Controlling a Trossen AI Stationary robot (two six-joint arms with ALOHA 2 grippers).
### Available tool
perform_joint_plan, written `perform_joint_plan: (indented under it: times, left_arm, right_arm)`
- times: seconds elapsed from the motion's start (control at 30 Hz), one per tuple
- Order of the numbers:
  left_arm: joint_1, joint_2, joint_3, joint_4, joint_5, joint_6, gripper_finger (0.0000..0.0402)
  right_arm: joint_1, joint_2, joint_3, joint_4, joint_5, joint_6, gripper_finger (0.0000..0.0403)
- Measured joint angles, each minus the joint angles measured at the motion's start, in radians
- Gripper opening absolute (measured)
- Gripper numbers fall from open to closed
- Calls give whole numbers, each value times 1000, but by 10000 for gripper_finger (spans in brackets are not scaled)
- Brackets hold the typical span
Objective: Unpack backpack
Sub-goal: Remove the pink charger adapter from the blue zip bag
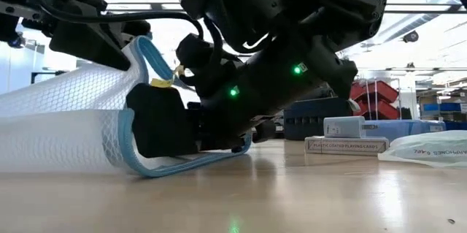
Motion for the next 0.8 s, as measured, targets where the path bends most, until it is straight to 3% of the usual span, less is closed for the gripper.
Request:
perform_joint_plan:
  times: [0.3,0.53,0.63,0.8]
  left_arm:
    - [0,-9,-41,-56,-56,-45,0]
    - [3,-14,-48,-61,-102,-48,0]
    - [4,-15,-48,-58,-122,-91,0]
    - [3,-15,-48,-12,-137,-255,0]
  right_arm:
    - [81,-93,-13,-108,-50,-157,167]
    - [185,-207,-24,-309,-71,-136,167]
    - [248,-257,-38,-429,-67,-50,167]
    - [350,-343,-123,-635,28,242,167]
